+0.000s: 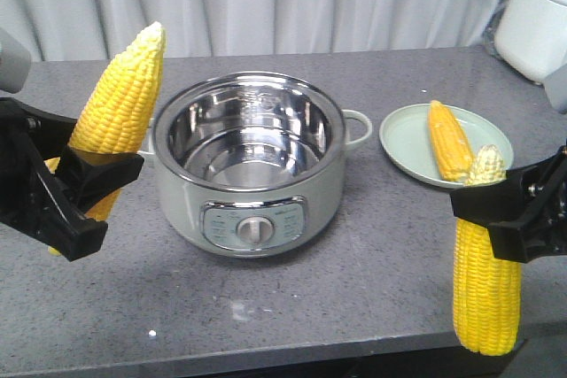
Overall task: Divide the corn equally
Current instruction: 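Turn the base away from the pot while both grippers hold cobs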
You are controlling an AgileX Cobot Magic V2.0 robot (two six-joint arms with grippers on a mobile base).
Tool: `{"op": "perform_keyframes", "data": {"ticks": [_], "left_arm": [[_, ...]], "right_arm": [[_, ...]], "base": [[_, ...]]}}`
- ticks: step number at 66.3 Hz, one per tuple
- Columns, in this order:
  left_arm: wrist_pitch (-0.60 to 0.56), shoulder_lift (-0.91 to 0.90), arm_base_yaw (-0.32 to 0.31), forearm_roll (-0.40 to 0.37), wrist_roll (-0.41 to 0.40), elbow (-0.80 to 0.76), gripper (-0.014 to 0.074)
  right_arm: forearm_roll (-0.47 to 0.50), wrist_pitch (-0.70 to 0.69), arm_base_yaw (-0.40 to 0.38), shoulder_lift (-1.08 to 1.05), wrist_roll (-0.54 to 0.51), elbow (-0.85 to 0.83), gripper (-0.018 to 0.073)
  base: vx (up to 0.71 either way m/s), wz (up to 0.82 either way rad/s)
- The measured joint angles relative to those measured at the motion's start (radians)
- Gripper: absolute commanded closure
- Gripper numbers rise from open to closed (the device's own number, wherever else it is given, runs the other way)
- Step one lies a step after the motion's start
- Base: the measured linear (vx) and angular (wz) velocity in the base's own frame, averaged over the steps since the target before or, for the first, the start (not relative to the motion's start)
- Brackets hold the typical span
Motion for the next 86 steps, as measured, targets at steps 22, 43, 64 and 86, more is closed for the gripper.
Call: {"op": "perform_keyframes", "data": {"ticks": [22,43,64,86], "left_arm": [[0.0,0.0,0.0,0.0,0.0,0.0,0.0311],[0.0,0.0,0.0,0.0,0.0,0.0,0.0311],[0.0,0.0,0.0,0.0,0.0,0.0,0.0311],[0.0,0.0,0.0,0.0,0.0,0.0,0.0311]], "right_arm": [[0.0,0.0,0.0,0.0,0.0,0.0,0.0353],[0.0,0.0,0.0,0.0,0.0,0.0,0.0353],[0.0,0.0,0.0,0.0,0.0,0.0,0.0353],[0.0,0.0,0.0,0.0,0.0,0.0,0.0353]], "base": [[-0.05,-0.26],[-0.07,-0.28],[-0.08,-0.31],[-0.07,-0.28]]}}
